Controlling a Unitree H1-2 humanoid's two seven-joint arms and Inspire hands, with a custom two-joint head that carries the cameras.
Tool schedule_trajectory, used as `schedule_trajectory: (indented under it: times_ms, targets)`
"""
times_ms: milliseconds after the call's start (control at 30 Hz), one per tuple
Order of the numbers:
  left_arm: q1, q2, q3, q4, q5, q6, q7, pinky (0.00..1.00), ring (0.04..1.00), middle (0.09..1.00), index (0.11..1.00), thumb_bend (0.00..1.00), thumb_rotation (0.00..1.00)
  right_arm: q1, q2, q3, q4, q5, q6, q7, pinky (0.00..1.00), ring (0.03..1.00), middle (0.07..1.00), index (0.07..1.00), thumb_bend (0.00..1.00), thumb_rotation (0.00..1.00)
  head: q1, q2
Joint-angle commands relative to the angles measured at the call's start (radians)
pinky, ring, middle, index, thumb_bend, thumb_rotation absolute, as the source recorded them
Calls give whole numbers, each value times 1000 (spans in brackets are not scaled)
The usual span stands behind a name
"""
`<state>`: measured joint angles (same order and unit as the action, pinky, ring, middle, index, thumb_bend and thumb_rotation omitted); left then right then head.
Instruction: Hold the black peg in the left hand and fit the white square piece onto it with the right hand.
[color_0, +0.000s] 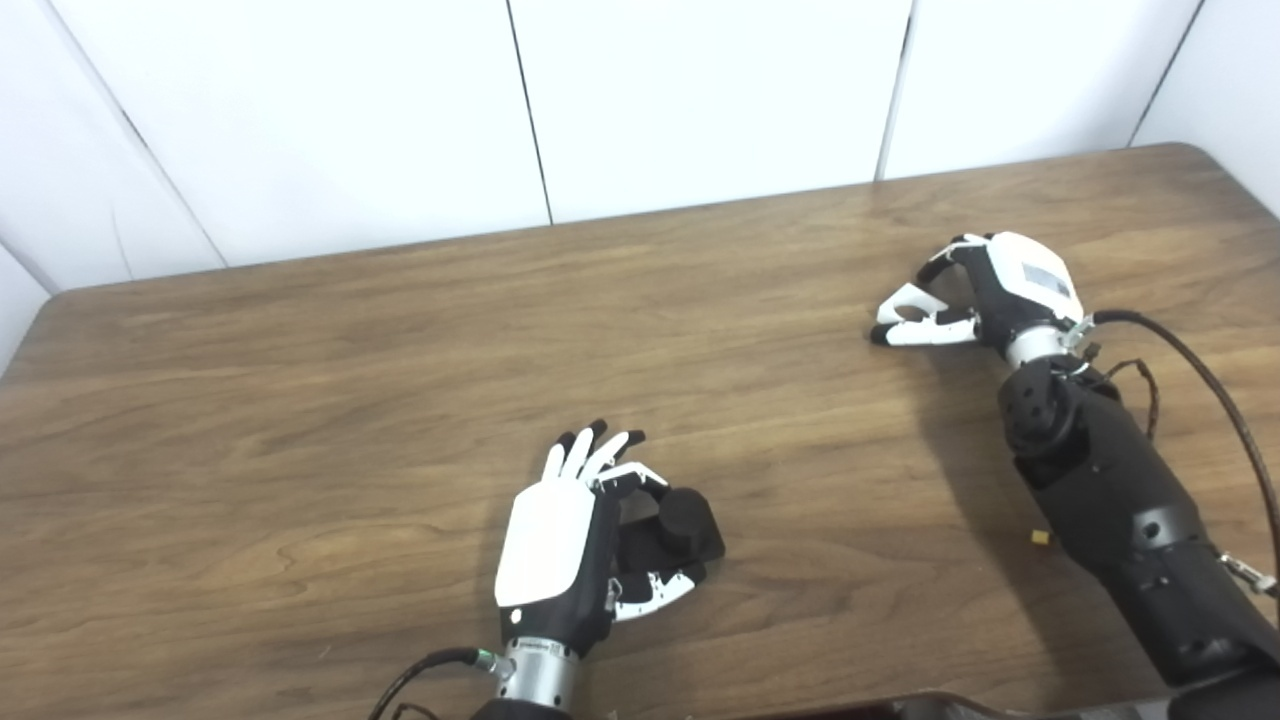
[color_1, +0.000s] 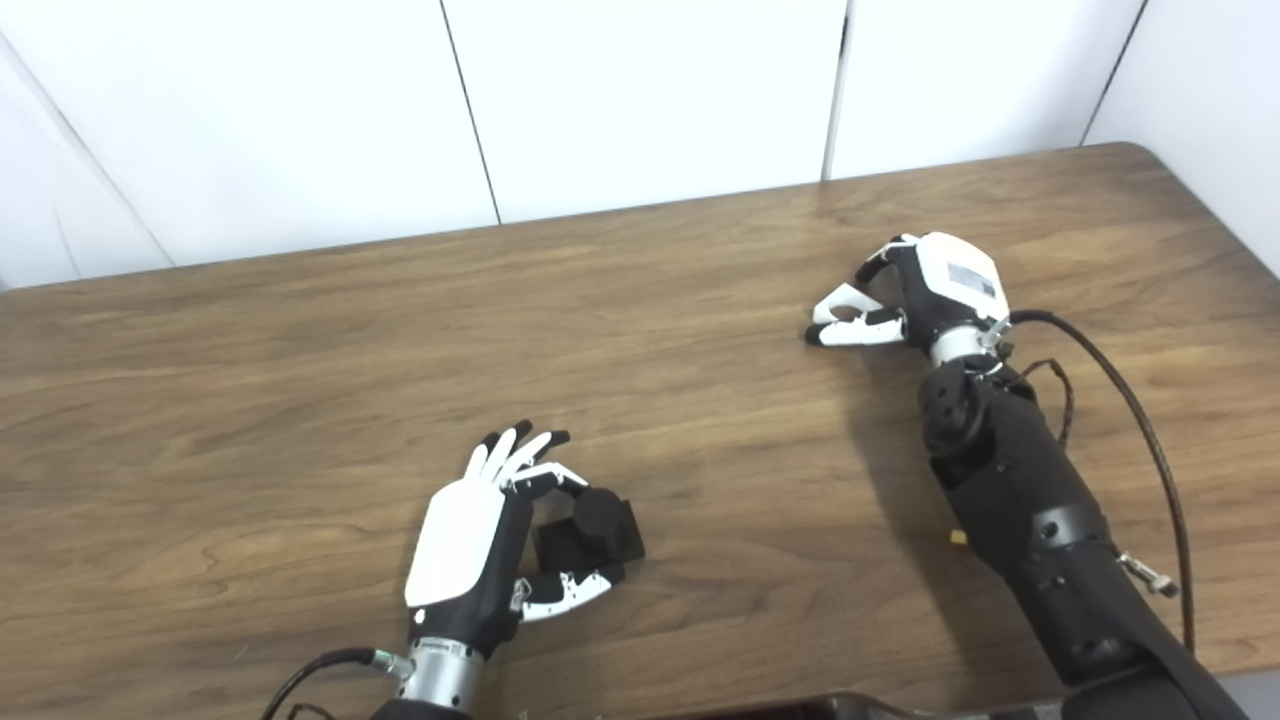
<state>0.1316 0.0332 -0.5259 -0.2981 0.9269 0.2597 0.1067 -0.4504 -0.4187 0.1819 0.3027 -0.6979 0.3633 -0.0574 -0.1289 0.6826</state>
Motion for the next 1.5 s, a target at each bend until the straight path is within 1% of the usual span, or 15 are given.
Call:
schedule_trajectory:
  times_ms: [0, 67, 100, 133, 200, 733, 1133, 1167, 1200, 1233, 1300, 1467]
  targets:
    - [71, -17, 9, -2, 9, 9, 10, 1000, 975, 886, 490, 517, 78, -10, -24, -13, -11, 4, -32, -25, 857, 944, 878, 569, 852, 314, 0, 1]
    - [71, -17, 9, -3, 9, 10, 9, 1000, 975, 886, 490, 517, 78, -10, -24, -15, -10, 10, -42, -32, 856, 941, 874, 553, 838, 287, 0, 1]
    - [71, -17, 10, -2, 9, 9, 10, 1000, 976, 886, 490, 517, 77, -9, -24, -15, -8, 11, -49, -38, 857, 939, 872, 514, 653, 210, 0, 0]
    - [71, -16, 10, 0, 8, 7, 12, 1000, 976, 886, 490, 517, 77, -9, -23, -17, -8, 14, -54, -42, 858, 936, 868, 496, 567, 171, 0, 0]
    - [71, -15, 12, 2, 3, 4, 14, 1000, 977, 887, 490, 517, 77, -7, -21, -20, -8, 17, -60, -46, 861, 936, 866, 488, 534, 157, -2, -1]
    - [70, -17, 17, 2, -7, 2, 18, 1000, 979, 889, 489, 517, 74, 5, -22, -19, -29, 12, -65, -64, 842, 929, 861, 486, 524, 154, -9, -3]
    - [67, -17, 16, 5, -8, 2, 20, 1000, 980, 889, 490, 518, 75, 6, -23, -21, -34, 23, -58, -45, 834, 927, 861, 491, 522, 164, -6, -7]
    - [67, -17, 16, 6, -9, 1, 20, 1000, 981, 890, 490, 517, 76, 6, -23, -21, -36, 23, -56, -43, 832, 927, 862, 537, 690, 254, -6, -7]
    - [67, -17, 16, 7, -10, 1, 20, 1000, 982, 890, 490, 517, 76, 5, -23, -21, -37, 22, -55, -41, 830, 927, 863, 563, 777, 300, -5, -7]
    - [66, -17, 16, 9, -11, 0, 21, 1000, 981, 889, 490, 517, 76, 5, -23, -20, -39, 21, -54, -40, 825, 926, 863, 578, 821, 324, -5, -7]
    - [66, -17, 15, 11, -9, 1, 22, 1000, 980, 888, 490, 518, 75, 4, -24, -20, -40, 21, -54, -38, 821, 925, 864, 594, 861, 348, -4, -8]
    - [64, -21, 16, 22, -15, -5, 35, 1000, 979, 886, 489, 518, 74, 0, -22, -23, -60, 17, -42, -30, 816, 920, 865, 604, 892, 359, -3, -12]
